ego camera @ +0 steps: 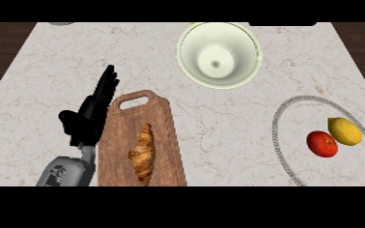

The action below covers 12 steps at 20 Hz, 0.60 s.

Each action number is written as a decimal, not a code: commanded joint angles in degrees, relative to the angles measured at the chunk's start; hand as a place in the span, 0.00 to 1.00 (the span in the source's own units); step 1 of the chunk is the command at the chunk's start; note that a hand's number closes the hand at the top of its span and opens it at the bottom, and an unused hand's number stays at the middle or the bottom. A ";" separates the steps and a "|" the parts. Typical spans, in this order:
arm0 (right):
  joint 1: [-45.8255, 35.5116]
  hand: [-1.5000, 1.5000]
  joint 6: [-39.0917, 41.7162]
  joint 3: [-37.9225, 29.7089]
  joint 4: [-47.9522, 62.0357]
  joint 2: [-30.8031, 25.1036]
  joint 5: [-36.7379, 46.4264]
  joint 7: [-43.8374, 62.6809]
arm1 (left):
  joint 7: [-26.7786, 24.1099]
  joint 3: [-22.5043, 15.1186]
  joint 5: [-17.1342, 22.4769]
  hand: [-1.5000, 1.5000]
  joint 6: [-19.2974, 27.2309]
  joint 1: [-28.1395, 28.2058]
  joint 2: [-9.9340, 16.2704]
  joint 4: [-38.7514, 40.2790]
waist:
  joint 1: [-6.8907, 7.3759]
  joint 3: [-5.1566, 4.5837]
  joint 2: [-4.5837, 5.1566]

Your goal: Pick the lemon from the placemat and place it in the bowl

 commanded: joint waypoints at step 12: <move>-2.20 0.00 4.46 -3.64 0.49 7.77 0.90 2.81 | 3.70 2.33 -3.07 0.50 -2.62 0.23 -3.15 -3.29 | 0.04 -0.01 -0.02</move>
